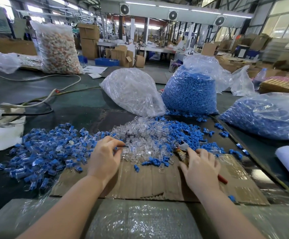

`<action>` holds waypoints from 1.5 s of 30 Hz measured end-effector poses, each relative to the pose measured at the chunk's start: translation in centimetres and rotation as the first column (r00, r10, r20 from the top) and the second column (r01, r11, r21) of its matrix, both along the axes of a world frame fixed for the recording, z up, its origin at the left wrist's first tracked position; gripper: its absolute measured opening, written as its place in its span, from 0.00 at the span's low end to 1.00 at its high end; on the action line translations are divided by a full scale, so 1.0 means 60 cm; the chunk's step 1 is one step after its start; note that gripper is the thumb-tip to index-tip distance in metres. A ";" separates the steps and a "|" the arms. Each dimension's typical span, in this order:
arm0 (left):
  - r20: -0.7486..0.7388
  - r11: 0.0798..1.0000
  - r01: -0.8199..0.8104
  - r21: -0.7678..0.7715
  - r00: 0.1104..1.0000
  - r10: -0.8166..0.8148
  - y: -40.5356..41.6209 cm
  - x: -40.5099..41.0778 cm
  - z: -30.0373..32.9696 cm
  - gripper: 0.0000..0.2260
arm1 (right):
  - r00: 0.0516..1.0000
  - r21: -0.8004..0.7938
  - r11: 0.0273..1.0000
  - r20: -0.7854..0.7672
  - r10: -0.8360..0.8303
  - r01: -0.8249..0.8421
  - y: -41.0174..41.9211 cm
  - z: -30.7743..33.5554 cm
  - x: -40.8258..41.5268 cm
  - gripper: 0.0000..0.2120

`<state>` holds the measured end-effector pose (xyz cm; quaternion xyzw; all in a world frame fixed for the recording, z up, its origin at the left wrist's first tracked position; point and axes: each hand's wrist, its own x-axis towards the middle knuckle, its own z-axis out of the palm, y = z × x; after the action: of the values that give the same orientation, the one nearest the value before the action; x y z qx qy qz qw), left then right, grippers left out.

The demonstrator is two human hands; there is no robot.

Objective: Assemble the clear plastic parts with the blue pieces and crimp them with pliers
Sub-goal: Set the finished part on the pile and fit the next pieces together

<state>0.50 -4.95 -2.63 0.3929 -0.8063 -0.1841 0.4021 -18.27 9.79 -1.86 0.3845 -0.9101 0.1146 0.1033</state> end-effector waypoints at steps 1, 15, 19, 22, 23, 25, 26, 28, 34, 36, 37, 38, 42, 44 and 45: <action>0.005 0.998 0.061 0.012 0.998 -0.061 0.007 -0.004 0.002 0.06 | 0.998 -0.080 0.995 -0.033 0.061 -0.063 -0.003 0.001 0.006 0.23; 0.062 0.961 0.238 0.145 0.967 -0.248 0.058 -0.066 -0.011 0.11 | 0.927 -0.260 0.909 0.101 0.362 -0.326 -0.032 -0.009 0.048 0.04; -0.010 0.946 0.304 0.116 0.952 -0.305 0.069 -0.067 -0.011 0.10 | 0.891 -0.424 0.883 0.296 0.346 -0.202 -0.035 0.005 0.046 0.03; -0.031 0.920 0.387 0.055 0.922 -0.386 0.072 -0.066 -0.008 0.10 | 0.728 -0.514 0.854 0.557 0.399 -0.074 -0.039 0.022 0.048 0.03; -0.043 0.919 0.393 0.039 0.919 -0.391 0.074 -0.066 -0.008 0.10 | 0.692 -0.513 0.856 0.596 0.408 -0.063 -0.040 0.026 0.050 0.03; -0.066 0.924 0.381 0.026 0.923 -0.379 0.076 -0.067 -0.008 0.07 | 0.640 -0.494 0.866 0.642 0.422 -0.076 -0.039 0.032 0.053 0.02; -0.072 0.925 0.379 0.023 0.924 -0.376 0.076 -0.067 -0.009 0.07 | 0.627 -0.486 0.869 0.649 0.430 -0.094 -0.038 0.033 0.054 0.02; -0.077 0.922 0.386 0.012 0.920 -0.384 0.077 -0.067 -0.011 0.06 | 0.633 -0.477 0.870 0.637 0.439 -0.123 -0.035 0.032 0.053 0.02; -0.112 0.921 0.390 0.020 0.916 -0.386 0.082 -0.066 -0.014 0.10 | 0.629 -0.462 0.873 0.636 0.447 -0.154 -0.037 0.033 0.056 0.04; -0.147 0.921 0.385 0.056 0.916 -0.374 0.081 -0.066 -0.016 0.10 | 0.619 -0.460 0.872 0.638 0.457 -0.170 -0.035 0.034 0.056 0.07; -0.152 0.920 0.387 0.065 0.915 -0.374 0.081 -0.066 -0.016 0.10 | 0.612 -0.464 0.868 0.639 0.466 -0.176 -0.033 0.035 0.055 0.08; -0.142 0.918 0.392 0.061 0.914 -0.381 0.081 -0.066 -0.015 0.10 | 0.601 -0.471 0.864 0.642 0.476 -0.181 -0.031 0.035 0.054 0.10; -0.019 0.914 0.405 0.002 0.914 -0.405 0.080 -0.067 -0.014 0.07 | 0.504 -0.506 0.843 0.688 0.521 -0.182 -0.020 0.039 0.051 0.15; 0.007 0.919 0.394 0.015 0.919 -0.394 0.078 -0.068 -0.014 0.05 | 0.477 -0.515 0.845 0.711 0.516 -0.147 -0.019 0.039 0.050 0.13; 0.014 0.921 0.389 0.032 0.921 -0.389 0.078 -0.068 -0.014 0.04 | 0.528 -0.505 0.850 0.687 0.500 -0.148 -0.018 0.037 0.048 0.12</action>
<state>-3.58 -0.28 -3.49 0.2326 -0.8695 -0.2677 0.3437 -15.42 8.70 0.33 0.4288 -0.7257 0.4682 -0.2650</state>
